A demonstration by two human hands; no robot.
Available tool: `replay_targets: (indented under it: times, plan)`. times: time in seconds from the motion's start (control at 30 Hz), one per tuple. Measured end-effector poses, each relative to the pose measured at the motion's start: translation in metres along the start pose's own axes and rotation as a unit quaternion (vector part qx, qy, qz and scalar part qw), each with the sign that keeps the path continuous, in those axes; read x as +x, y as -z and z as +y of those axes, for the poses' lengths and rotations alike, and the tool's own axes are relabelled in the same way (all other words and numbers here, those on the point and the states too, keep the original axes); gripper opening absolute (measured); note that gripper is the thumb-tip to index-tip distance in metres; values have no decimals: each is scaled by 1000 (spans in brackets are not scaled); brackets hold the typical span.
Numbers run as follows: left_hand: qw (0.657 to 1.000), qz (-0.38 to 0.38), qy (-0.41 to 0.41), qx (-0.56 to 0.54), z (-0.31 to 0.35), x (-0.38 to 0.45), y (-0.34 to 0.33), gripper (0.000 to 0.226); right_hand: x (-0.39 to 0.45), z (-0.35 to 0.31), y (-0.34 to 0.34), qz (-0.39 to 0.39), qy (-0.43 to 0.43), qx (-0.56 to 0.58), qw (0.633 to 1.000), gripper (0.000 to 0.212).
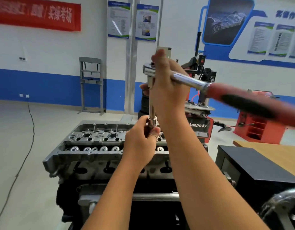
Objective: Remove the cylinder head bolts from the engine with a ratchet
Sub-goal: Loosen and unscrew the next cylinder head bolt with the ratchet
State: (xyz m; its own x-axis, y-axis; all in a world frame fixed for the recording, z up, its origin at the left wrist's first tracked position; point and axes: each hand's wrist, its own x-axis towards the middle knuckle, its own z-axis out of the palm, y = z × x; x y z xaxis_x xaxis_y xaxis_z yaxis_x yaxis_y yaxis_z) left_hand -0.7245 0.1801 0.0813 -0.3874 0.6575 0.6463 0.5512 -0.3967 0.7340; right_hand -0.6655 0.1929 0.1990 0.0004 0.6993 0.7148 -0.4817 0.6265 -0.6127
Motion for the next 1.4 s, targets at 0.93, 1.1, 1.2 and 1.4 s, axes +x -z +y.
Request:
replay_targets:
  times: [0.93, 1.1, 1.2, 1.4]
  plan:
    - [998, 31, 9, 46, 4, -6, -10, 25, 1, 0, 11, 46, 99, -7, 994, 25]
    - [1000, 1, 3, 7, 3, -4, -1, 25, 2, -1, 8, -45, 63, 1, 997, 21]
    - [999, -36, 14, 36, 3, -2, -1, 13, 11, -8, 19, -52, -118, 171, 977, 31]
    - [992, 48, 14, 119, 3, -6, -13, 26, 10, -7, 19, 9, -63, 112, 992, 30]
